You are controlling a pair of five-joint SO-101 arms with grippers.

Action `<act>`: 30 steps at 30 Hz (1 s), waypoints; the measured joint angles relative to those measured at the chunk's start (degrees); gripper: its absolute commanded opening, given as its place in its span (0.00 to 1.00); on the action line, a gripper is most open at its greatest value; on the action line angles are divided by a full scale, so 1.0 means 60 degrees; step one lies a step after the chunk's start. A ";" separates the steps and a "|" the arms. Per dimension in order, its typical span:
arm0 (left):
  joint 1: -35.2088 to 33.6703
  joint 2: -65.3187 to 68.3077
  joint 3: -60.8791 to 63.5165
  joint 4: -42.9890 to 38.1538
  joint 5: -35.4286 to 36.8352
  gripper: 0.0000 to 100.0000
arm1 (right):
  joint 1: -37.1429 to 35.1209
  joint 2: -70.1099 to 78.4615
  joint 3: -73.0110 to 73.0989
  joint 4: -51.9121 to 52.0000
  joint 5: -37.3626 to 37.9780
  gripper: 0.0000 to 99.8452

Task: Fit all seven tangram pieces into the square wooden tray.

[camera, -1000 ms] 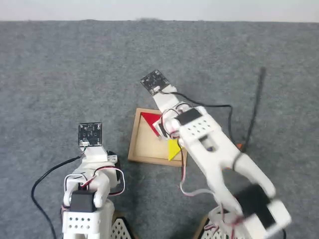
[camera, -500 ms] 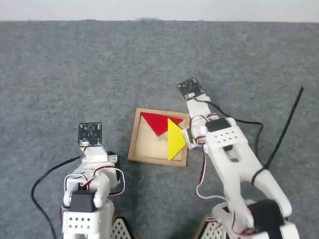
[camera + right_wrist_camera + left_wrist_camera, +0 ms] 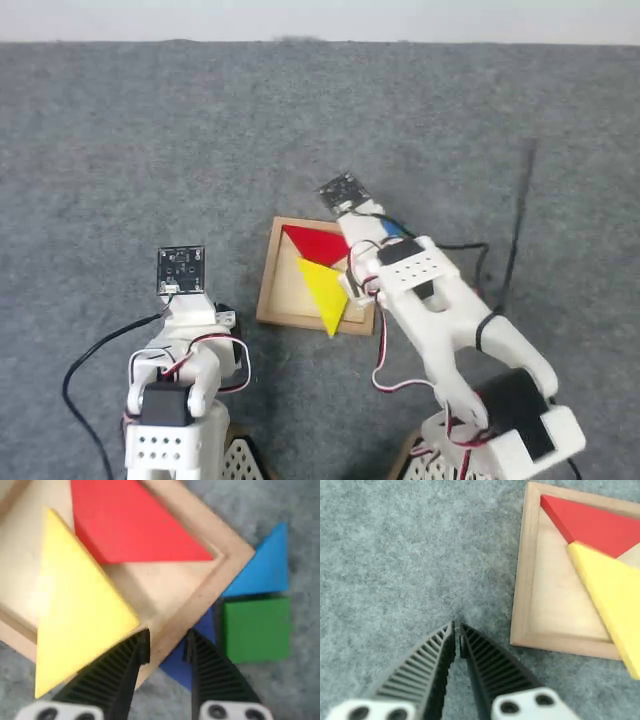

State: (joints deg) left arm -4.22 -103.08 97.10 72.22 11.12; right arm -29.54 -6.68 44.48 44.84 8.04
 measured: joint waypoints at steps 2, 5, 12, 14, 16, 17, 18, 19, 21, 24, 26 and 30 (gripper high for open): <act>0.0000 0.0000 0.0000 0.0000 0.0000 0.01 | -0.0190 0.0073 0.0000 -0.0015 0.0000 0.12; 0.0000 0.0000 0.0000 0.0000 0.0000 0.01 | -0.0337 0.0264 -0.0161 0.0015 0.0000 0.12; 0.0000 0.0000 0.0000 0.0000 0.0000 0.01 | -0.0498 0.0630 -0.0586 0.0073 -0.0410 0.12; 0.0000 0.0000 0.0000 0.0000 0.0000 0.01 | -0.0659 0.0630 -0.0615 0.0132 -0.0440 0.12; 0.0000 0.0000 0.0000 0.0000 0.0000 0.01 | -0.0835 0.0630 -0.0630 0.0176 -0.0440 0.12; 0.0000 0.0000 0.0000 0.0000 0.0000 0.01 | -0.0894 0.0630 -0.0630 0.0190 -0.0440 0.12; 0.0000 0.0000 0.0000 0.0000 0.0000 0.01 | -0.0894 0.0630 -0.0630 0.0190 -0.0440 0.12; 0.0000 0.0000 0.0000 0.0000 0.0000 0.01 | -0.0908 0.0630 -0.0630 0.0190 -0.0440 0.12; 0.0000 0.0000 0.0000 0.0000 0.0000 0.01 | -0.0762 0.0630 -0.0703 0.0278 -0.0440 0.12; 0.0000 0.0000 0.0000 0.0000 0.0000 0.01 | -0.0190 0.0777 -0.0747 0.0396 -0.0513 0.12; 0.0000 0.0000 0.0000 0.0000 0.0000 0.01 | 0.0278 0.0821 -0.0747 0.0513 -0.0513 0.12; 0.0000 0.0000 0.0000 0.0000 0.0000 0.01 | 0.0952 0.0835 -0.0908 0.0835 -0.0484 0.12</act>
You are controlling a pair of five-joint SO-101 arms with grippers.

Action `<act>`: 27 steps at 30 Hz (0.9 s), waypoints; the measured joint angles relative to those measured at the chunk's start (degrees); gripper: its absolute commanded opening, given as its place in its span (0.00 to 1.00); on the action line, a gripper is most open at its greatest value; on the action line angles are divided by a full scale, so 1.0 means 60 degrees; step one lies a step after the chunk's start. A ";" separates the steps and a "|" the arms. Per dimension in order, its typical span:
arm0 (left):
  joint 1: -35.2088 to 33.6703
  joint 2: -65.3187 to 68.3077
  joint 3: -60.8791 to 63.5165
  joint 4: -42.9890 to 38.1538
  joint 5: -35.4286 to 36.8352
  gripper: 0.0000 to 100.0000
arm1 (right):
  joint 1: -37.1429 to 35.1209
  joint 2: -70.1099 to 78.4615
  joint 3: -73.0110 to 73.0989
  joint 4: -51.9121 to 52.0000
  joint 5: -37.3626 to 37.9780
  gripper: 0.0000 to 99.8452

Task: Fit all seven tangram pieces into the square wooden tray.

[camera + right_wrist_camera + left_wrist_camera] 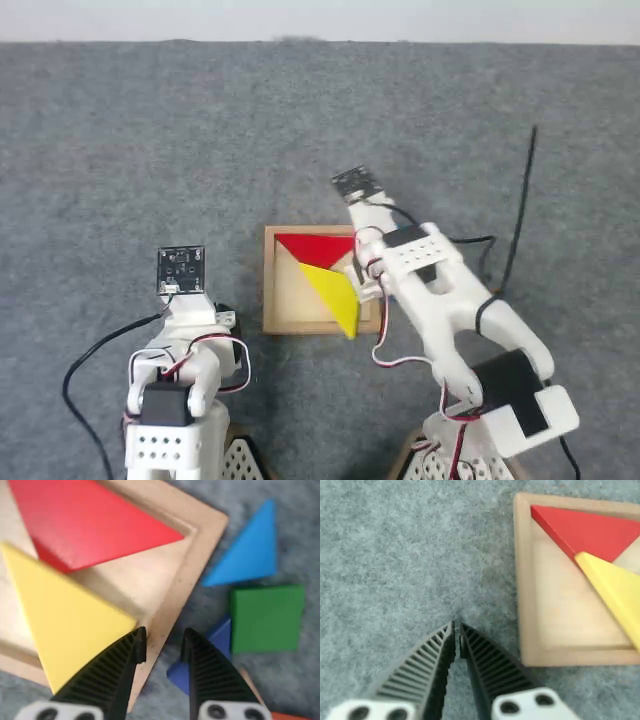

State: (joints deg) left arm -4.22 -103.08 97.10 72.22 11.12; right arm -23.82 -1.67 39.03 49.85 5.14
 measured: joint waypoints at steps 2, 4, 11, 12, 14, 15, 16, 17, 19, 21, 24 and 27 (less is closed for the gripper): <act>0.0000 0.0000 0.0000 0.0000 0.0000 0.01 | 0.0337 0.0000 0.0000 0.0059 0.0029 0.12; 0.0000 0.0000 0.0000 0.0000 0.0000 0.01 | 0.0718 0.0000 -0.0015 0.0088 0.0029 0.12; 0.0000 0.0000 0.0000 0.0000 0.0000 0.01 | 0.1216 0.0015 0.0000 0.0088 0.0029 0.12; 0.0000 0.0000 0.0000 0.0000 0.0000 0.01 | 0.1158 0.0029 0.0015 0.0088 0.0029 0.12; 0.0000 0.0000 0.0000 0.0000 0.0000 0.01 | 0.1011 -0.0015 0.0044 0.0132 0.0044 0.12; 0.0000 0.0000 0.0000 0.0000 0.0000 0.01 | 0.0938 -0.0132 0.0103 0.0147 0.0059 0.12; 0.0000 0.0000 0.0000 0.0000 0.0000 0.01 | 0.0850 -0.0322 0.0220 0.0190 0.0059 0.12; 0.0000 0.0000 0.0000 0.0000 0.0000 0.01 | 0.0762 -0.0542 0.0366 0.0205 0.0059 0.12; 0.0000 0.0000 0.0000 0.0000 0.0000 0.01 | 0.0630 -0.0938 0.0674 0.0293 0.0073 0.12; 0.0000 0.0000 0.0000 0.0000 0.0000 0.01 | 0.0630 -0.1260 0.1128 0.0322 0.0073 0.12; 0.0000 0.0000 0.0000 0.0000 0.0000 0.01 | 0.0513 -0.1451 0.1597 0.0366 0.0073 0.12; 0.0000 0.0000 0.0000 0.0000 0.0000 0.01 | 0.0264 -0.1495 0.1656 0.0366 0.0205 0.12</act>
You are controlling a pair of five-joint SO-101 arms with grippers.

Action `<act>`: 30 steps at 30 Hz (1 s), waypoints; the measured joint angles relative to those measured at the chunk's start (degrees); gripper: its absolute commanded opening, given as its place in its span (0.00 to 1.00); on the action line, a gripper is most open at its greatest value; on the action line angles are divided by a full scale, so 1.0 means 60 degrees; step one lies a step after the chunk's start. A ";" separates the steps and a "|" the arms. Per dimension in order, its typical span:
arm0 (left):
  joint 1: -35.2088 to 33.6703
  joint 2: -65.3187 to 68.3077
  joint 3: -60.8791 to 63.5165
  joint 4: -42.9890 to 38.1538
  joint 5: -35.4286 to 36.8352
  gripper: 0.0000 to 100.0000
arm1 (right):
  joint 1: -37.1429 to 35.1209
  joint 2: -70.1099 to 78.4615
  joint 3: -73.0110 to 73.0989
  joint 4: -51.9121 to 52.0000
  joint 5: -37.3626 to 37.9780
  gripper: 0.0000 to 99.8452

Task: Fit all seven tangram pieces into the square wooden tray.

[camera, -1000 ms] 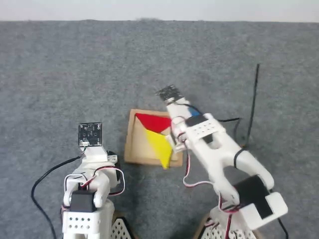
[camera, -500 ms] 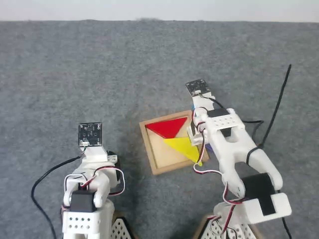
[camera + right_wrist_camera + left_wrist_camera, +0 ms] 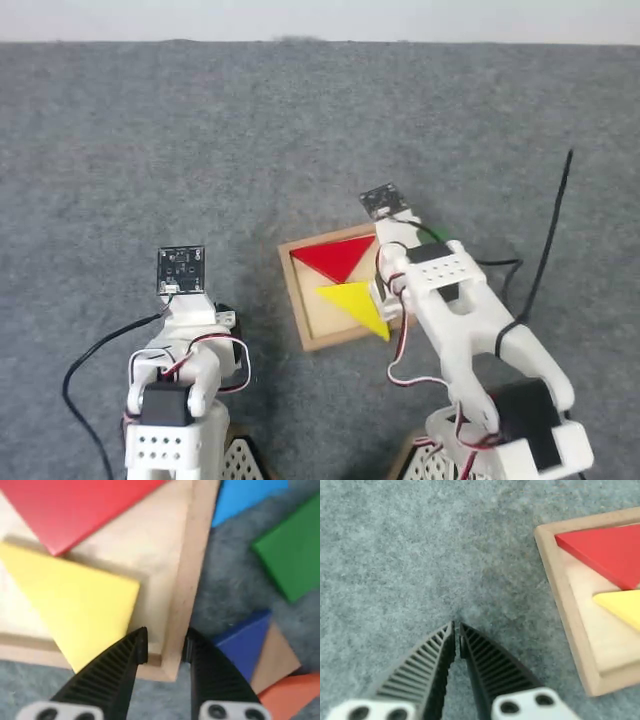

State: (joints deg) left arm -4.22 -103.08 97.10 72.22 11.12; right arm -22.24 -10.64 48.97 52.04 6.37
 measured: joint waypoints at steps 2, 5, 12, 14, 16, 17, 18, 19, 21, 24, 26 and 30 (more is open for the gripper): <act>0.0000 0.0000 0.0000 0.0000 0.0000 0.01 | -0.0264 0.0000 0.0015 0.0015 0.0044 0.12; 0.0000 0.0000 0.0000 0.0000 0.0000 0.01 | -0.0762 -0.0073 0.0029 0.0015 0.0117 0.12; 0.0000 0.0000 0.0000 0.0000 0.0000 0.01 | -0.1568 -0.0396 0.0029 0.0205 0.0147 0.12; 0.0000 0.0000 0.0000 0.0000 0.0000 0.01 | -0.1597 -0.0777 0.0029 0.0293 0.0147 0.12; 0.0000 0.0000 0.0000 0.0000 0.0000 0.01 | -0.1597 -0.1055 0.0029 0.0308 0.0147 0.12; 0.0000 0.0000 0.0000 0.0000 0.0000 0.01 | -0.1495 -0.1128 0.0029 0.0308 0.0147 0.12; 0.0000 0.0000 0.0000 0.0000 0.0000 0.01 | -0.1348 -0.1143 0.0029 0.0249 0.0147 0.12; 0.0000 0.0000 0.0000 0.0000 0.0000 0.01 | -0.1158 -0.1143 0.0029 0.0161 0.0147 0.12; 0.0000 0.0000 0.0000 0.0000 0.0000 0.01 | -0.0850 -0.1143 0.0029 0.0000 0.0147 0.12; 0.0000 0.0000 0.0000 0.0000 0.0000 0.01 | -0.0674 -0.1084 0.0029 -0.0293 0.0132 0.12; 0.0000 0.0000 0.0000 0.0000 0.0000 0.01 | -0.0762 -0.1070 0.0029 -0.0322 0.0132 0.12; 0.0000 0.0000 0.0000 0.0000 0.0000 0.01 | -0.0747 -0.1070 0.0029 -0.0147 0.0132 0.11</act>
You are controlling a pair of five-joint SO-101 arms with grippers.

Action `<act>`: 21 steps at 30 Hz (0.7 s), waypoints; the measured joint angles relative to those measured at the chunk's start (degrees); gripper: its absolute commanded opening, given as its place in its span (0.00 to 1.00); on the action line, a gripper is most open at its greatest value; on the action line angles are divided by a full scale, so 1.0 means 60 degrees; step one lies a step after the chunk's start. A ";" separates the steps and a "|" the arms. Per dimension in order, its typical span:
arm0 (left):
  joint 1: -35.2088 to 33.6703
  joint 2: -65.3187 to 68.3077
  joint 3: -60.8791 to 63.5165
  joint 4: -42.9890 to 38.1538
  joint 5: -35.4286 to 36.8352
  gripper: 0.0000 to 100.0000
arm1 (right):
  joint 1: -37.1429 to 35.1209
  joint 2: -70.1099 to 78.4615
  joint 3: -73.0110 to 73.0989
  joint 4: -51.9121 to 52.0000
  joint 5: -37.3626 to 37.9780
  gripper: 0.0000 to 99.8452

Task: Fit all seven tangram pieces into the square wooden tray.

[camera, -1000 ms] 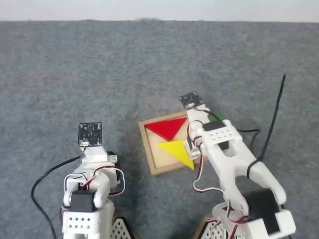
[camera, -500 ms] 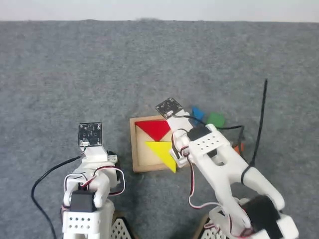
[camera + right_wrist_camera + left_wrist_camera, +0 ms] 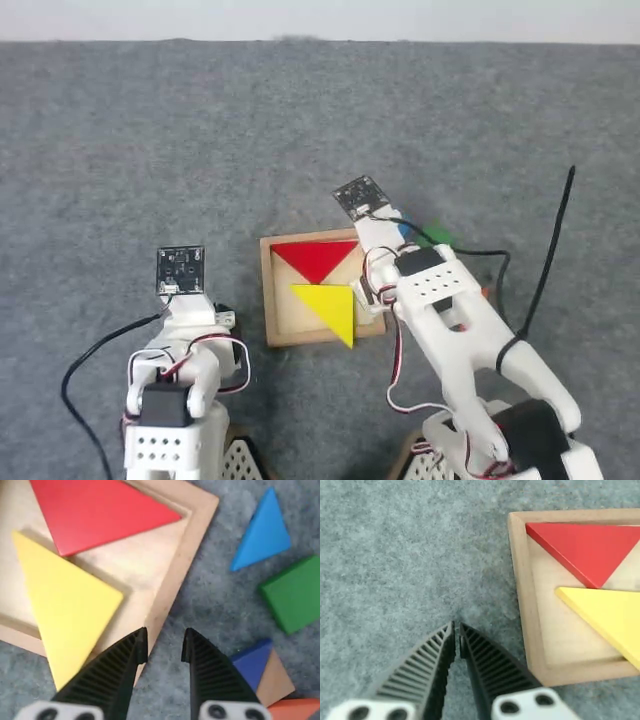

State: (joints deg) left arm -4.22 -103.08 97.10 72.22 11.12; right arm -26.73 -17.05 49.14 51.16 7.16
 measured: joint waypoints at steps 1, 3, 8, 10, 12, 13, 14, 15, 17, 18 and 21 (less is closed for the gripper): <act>0.0000 0.0000 0.0000 0.0000 0.0000 0.01 | -0.0117 0.0000 0.0000 0.0190 0.0000 0.11; 0.0000 0.0000 0.0000 0.0000 0.0000 0.01 | -0.0571 0.0000 0.0000 0.0513 0.0000 0.11; 0.0000 0.0000 0.0000 0.0000 0.0000 0.01 | -0.1685 0.0117 -0.0015 0.0689 0.0044 0.11; 0.0000 0.0000 0.0000 0.0000 0.0000 0.01 | -0.1744 0.0117 -0.0015 0.0674 0.0044 0.11; 0.0000 0.0000 0.0000 0.0000 0.0000 0.01 | -0.1773 0.0117 -0.0015 0.0601 0.0044 0.11; 0.0000 0.0000 0.0000 0.0000 0.0000 0.01 | -0.1802 0.0117 -0.0015 0.0557 0.0044 0.11; 0.0000 0.0000 0.0000 0.0000 0.0000 0.01 | -0.1832 0.0117 -0.0015 0.0498 0.0044 0.11; 0.0000 0.0000 0.0000 0.0000 0.0000 0.01 | -0.1832 0.0132 -0.0015 0.0410 0.0044 0.11; 0.0000 0.0000 0.0000 0.0000 0.0000 0.01 | -0.1832 0.0132 -0.0015 0.0220 0.0044 0.11; 0.0000 0.0000 0.0000 0.0000 0.0000 0.01 | -0.1832 0.0132 -0.0015 0.0132 0.0044 0.11; 0.0000 0.0000 0.0000 0.0000 0.0000 0.01 | -0.1978 0.0132 -0.0015 -0.0132 0.0044 0.11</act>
State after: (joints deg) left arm -4.22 -103.08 97.10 72.22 11.12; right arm -38.59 -16.26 49.05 50.37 7.43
